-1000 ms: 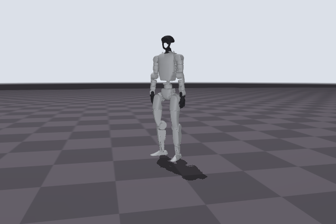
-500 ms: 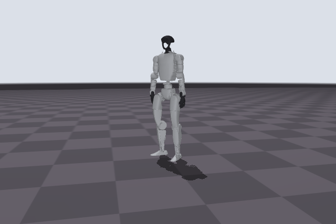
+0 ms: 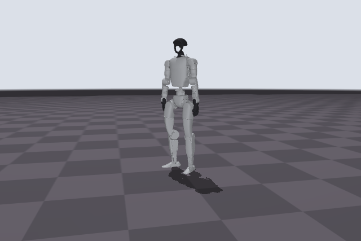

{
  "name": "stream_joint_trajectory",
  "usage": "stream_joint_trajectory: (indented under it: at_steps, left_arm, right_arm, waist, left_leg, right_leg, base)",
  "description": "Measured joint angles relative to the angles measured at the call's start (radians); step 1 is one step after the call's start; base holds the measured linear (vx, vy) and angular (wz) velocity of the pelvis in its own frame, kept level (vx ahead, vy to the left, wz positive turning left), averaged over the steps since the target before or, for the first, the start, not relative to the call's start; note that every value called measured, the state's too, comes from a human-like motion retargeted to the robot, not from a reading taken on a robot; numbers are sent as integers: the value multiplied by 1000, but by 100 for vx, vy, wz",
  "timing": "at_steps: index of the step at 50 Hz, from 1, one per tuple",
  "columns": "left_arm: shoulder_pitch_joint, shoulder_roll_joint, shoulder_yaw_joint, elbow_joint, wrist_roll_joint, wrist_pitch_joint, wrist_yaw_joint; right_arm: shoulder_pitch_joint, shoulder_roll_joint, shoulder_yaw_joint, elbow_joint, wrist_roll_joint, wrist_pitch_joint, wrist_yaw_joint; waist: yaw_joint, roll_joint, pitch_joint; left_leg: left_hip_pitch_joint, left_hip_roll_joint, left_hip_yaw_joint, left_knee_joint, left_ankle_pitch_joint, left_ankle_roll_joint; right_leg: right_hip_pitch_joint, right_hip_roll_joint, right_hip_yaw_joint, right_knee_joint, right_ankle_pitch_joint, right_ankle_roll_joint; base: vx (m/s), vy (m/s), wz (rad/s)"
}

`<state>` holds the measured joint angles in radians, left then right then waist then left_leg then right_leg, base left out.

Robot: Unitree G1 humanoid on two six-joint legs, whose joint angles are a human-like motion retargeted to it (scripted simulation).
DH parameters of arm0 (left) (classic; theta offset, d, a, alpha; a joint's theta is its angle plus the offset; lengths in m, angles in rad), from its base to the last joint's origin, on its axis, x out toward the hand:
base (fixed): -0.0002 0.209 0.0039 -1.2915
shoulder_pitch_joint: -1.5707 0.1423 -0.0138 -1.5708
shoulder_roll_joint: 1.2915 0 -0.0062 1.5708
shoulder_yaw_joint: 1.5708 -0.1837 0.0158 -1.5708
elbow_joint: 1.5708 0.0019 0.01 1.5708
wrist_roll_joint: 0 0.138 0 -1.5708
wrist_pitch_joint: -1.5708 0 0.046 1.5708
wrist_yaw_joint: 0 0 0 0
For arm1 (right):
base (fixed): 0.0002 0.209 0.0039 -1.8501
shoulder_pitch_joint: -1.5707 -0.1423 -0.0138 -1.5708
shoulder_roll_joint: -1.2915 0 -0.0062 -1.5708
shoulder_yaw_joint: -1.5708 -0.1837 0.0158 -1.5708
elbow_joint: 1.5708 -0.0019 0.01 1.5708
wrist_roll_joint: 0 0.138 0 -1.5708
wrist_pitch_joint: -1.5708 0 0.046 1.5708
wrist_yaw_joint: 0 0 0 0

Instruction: Upper body actions

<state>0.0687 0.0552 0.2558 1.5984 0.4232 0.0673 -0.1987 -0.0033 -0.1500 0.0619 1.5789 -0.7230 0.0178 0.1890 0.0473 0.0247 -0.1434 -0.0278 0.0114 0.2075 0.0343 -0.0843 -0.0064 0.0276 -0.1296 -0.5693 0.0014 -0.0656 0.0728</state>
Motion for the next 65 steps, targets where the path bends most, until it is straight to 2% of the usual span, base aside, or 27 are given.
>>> stream_joint_trajectory:
  at_steps: [40, 50, 56, 61, 65]
  left_arm:
    - [1, 6, 15, -6, -9, -5, 7]
    - [14, 33, 26, -17, -8, 2, 3]
    - [16, 44, 44, -49, -18, -4, 2]
    - [25, 45, 68, -69, -43, -19, 23]
    - [44, 38, 87, -75, -94, -52, 77]
  right_arm:
    - [1, 1, 14, -7, 0, 1, 0]
    - [-2, 4, 32, -28, -16, -6, 1]
    - [-7, -1, 25, -31, -2, -5, 3]
    - [-4, -11, 13, -31, -6, -6, -3]
    - [-4, -24, 1, -23, -16, -3, -10]
  waist:
    - [6, 5, 14]
    - [-19, 20, 17]
    - [-40, 13, 47]
    - [-51, -5, 76]
    - [-58, -22, 85]
  left_leg:
    - [-9, 16, 15, 12, -6, -13]
    - [-32, 62, 11, 44, -1, -48]
    - [-51, 90, -1, 100, 23, -60]
    - [-62, 100, -13, 144, 70, -51]
    - [-78, 105, -4, 187, 92, -14]
  right_leg:
    - [-17, 5, 12, 9, 0, -6]
    - [-22, 48, 31, 11, -20, -35]
    - [-3, 77, 38, 3, -33, -63]
    - [12, 89, 47, -1, -42, -87]
    - [16, 88, 48, -6, -41, -101]
  base:
    - [0, 0, -1]
    - [-9, -14, 2]
    - [-14, -19, 20]
    - [-17, -19, 20]
    - [-14, -13, 9]
